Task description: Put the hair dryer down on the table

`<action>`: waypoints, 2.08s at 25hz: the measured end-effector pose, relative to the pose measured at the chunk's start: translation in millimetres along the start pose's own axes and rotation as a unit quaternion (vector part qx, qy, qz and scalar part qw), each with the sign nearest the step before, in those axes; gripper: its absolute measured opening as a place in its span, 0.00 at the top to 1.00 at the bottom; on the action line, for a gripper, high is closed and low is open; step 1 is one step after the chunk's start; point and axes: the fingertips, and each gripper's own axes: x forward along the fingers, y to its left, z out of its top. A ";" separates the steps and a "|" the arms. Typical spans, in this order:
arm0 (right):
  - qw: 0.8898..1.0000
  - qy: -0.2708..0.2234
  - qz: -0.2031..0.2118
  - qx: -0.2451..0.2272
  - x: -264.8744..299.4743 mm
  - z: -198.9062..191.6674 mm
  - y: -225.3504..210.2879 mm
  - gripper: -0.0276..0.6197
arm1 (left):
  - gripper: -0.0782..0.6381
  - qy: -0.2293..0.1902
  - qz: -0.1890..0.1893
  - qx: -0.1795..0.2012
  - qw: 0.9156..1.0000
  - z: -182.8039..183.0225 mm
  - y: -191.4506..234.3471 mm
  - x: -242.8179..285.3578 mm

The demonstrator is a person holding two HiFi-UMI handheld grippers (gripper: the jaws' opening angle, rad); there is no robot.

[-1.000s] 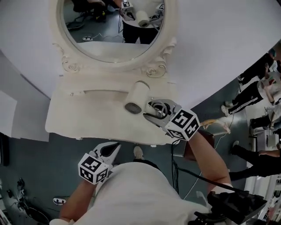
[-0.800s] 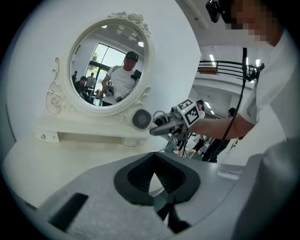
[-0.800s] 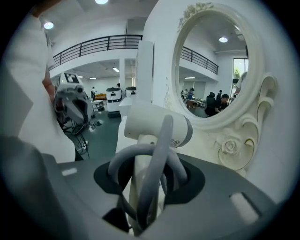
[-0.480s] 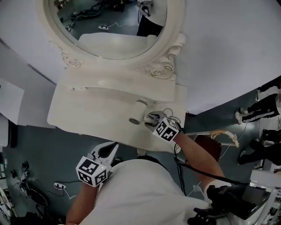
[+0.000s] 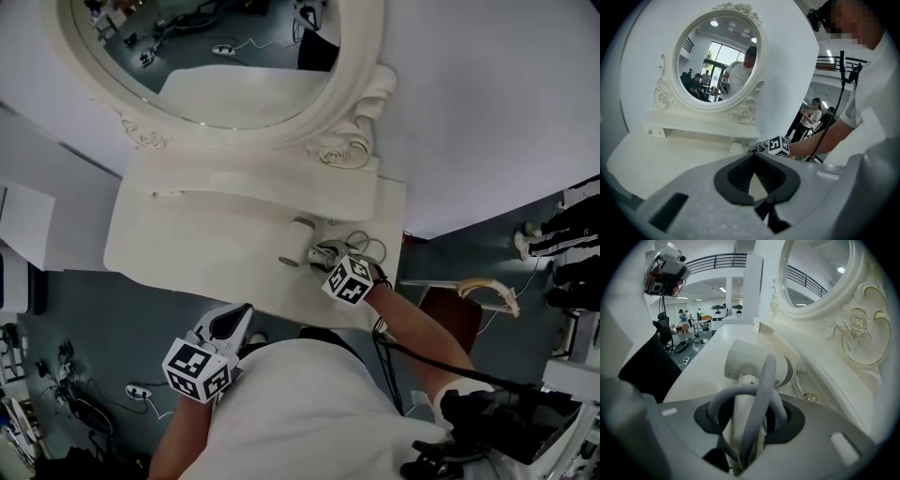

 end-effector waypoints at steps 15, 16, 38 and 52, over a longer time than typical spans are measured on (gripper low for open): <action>0.999 0.019 -0.023 -0.044 15.7 -11.4 2.1 0.57 | 0.89 0.005 -0.016 0.012 1.000 11.3 16.3 -0.1; 0.999 0.022 -0.023 -0.040 16.3 -12.3 1.3 0.57 | 0.89 0.005 -0.017 0.012 1.000 10.6 17.4 -2.4; 0.985 0.038 -0.156 0.064 -44.8 15.0 6.0 0.29 | 0.89 -0.008 -0.080 0.028 0.996 -33.7 46.7 -88.8; 0.951 -0.028 -0.233 0.201 -87.1 50.9 147.8 0.69 | 0.89 -0.002 -0.139 0.073 0.988 -73.7 47.5 -147.1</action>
